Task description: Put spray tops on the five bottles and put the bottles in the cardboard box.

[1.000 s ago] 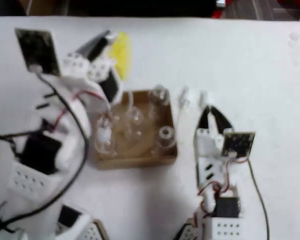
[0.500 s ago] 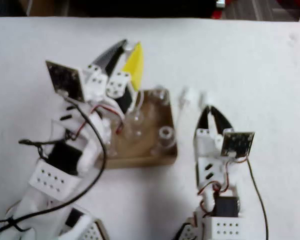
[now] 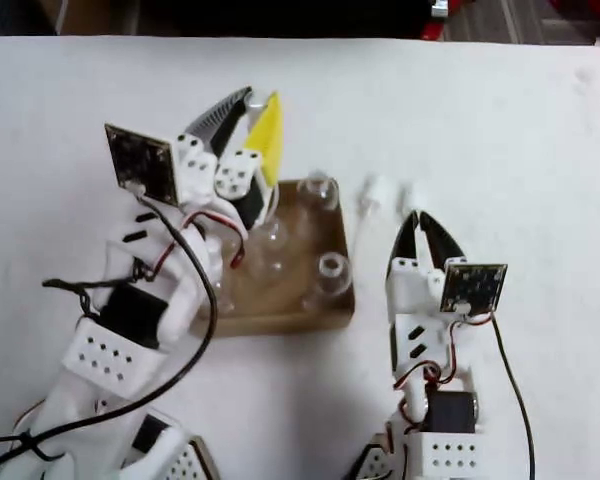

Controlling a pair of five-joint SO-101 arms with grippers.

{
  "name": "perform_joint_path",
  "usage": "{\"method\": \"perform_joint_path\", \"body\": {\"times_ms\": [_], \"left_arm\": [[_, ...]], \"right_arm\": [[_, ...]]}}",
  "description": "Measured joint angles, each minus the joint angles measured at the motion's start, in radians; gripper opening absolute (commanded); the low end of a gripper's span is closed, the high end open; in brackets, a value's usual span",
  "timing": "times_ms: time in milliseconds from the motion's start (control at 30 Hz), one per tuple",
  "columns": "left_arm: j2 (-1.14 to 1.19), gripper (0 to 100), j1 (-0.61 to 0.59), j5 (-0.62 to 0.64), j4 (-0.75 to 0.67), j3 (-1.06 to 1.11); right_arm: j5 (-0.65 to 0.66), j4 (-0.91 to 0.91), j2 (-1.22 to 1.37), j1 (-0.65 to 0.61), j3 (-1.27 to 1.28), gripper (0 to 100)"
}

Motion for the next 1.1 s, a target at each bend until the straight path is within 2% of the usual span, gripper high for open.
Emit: {"method": "perform_joint_path", "body": {"times_ms": [267, 367, 600, 900, 1100], "left_arm": [[-0.005, 2, -0.002, -0.011, -0.164, 0.140], [-0.005, 2, -0.002, -0.011, -0.183, 0.170], [-0.006, 2, -0.002, -0.011, -0.184, 0.189], [-0.006, 2, 0.015, -0.011, -0.066, 0.189], [-0.006, 2, 0.020, -0.011, -0.052, 0.206]], "right_arm": [[0.000, 0.000, 0.000, 0.000, 0.000, 1.9], [0.000, 0.000, 0.000, 0.000, 0.000, 1.9], [0.000, 0.000, 0.000, 0.000, 0.000, 1.9], [0.000, 0.000, 0.000, 0.000, 0.000, 1.9], [0.000, 0.000, 0.000, 0.000, 0.000, 1.9]]}}
